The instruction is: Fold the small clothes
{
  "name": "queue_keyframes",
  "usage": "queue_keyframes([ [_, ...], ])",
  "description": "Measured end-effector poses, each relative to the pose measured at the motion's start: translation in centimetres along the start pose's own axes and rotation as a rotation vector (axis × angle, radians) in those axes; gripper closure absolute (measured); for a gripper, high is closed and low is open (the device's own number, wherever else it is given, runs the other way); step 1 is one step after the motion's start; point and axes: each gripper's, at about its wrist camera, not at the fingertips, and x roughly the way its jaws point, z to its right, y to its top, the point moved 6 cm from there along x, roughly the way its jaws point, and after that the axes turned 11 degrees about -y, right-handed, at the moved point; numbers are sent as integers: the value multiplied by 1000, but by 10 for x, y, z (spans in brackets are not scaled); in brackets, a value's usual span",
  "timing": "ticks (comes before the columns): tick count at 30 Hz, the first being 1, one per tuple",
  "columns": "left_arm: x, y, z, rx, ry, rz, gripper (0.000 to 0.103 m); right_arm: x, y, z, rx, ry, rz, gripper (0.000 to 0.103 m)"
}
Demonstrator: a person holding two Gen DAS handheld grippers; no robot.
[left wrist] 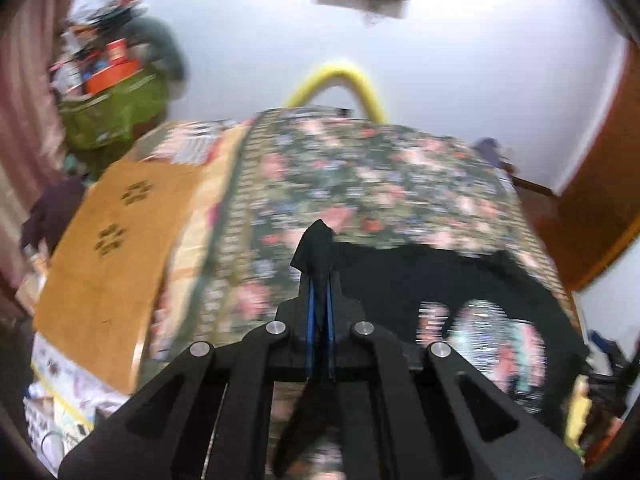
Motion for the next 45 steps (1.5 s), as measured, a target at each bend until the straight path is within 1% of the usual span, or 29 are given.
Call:
queue_keyframes([
  [2,8,0,29,39,-40,-18,99,1,-2,2,6,7,-9,16],
  [4,28,-4,62,81,-75,-51,99,-1,-5,6,19,10,-14,16],
  [7,56,-19,97,110,-114,-100,99,-2,-10,14,31,12,-23,16],
  [9,81,-32,111,101,-154,-148,99,-3,-14,17,33,11,-32,16],
  [12,107,-54,126,87,-196,-206,99,-5,-20,21,21,2,-41,16],
  [14,123,-69,133,98,-204,-242,99,-6,-24,24,18,-1,-46,16],
  [17,129,-82,142,146,-190,-269,97,-8,-29,29,28,-3,-53,16],
  [19,122,-83,143,185,-180,-277,85,-9,-30,31,32,-3,-56,16],
  [20,114,-81,142,201,-181,-270,71,-8,-30,31,31,-3,-57,16],
  [21,104,-77,137,209,-175,-247,53,-8,-28,31,30,-2,-58,16],
  [22,98,-72,132,213,-162,-227,45,-7,-27,31,32,2,-57,16],
  [23,87,-65,123,217,-138,-189,36,-7,-24,30,33,8,-55,16],
  [25,71,-53,102,209,-93,-139,34,-4,-14,27,36,24,-49,16],
  [27,66,-47,75,182,-42,-123,32,2,-6,22,34,38,-49,16],
  [29,70,-49,48,142,0,-138,32,11,1,18,26,39,-52,16],
  [32,96,-65,9,70,43,-200,32,27,8,11,23,50,-68,16],
  [34,116,-78,-5,21,36,-245,33,40,9,7,28,52,-87,17],
  [35,122,-84,-5,1,13,-260,41,47,9,6,31,53,-96,19],
  [36,130,-91,-3,-16,-20,-278,53,54,8,4,34,52,-110,27],
  [37,139,-97,0,-28,-62,-300,58,64,7,2,41,52,-132,36],
  [38,145,-101,7,-22,-84,-306,66,69,5,2,46,53,-146,40],
  [40,147,-105,14,32,-60,-285,77,83,1,-1,51,48,-179,49],
  [41,148,-106,19,72,-39,-272,97,87,1,-1,49,44,-186,51],
  [43,148,-108,21,108,5,-258,97,94,-1,-4,33,20,-189,56],
  [45,148,-108,15,143,56,-248,97,96,-1,-6,8,-12,-168,56],
])
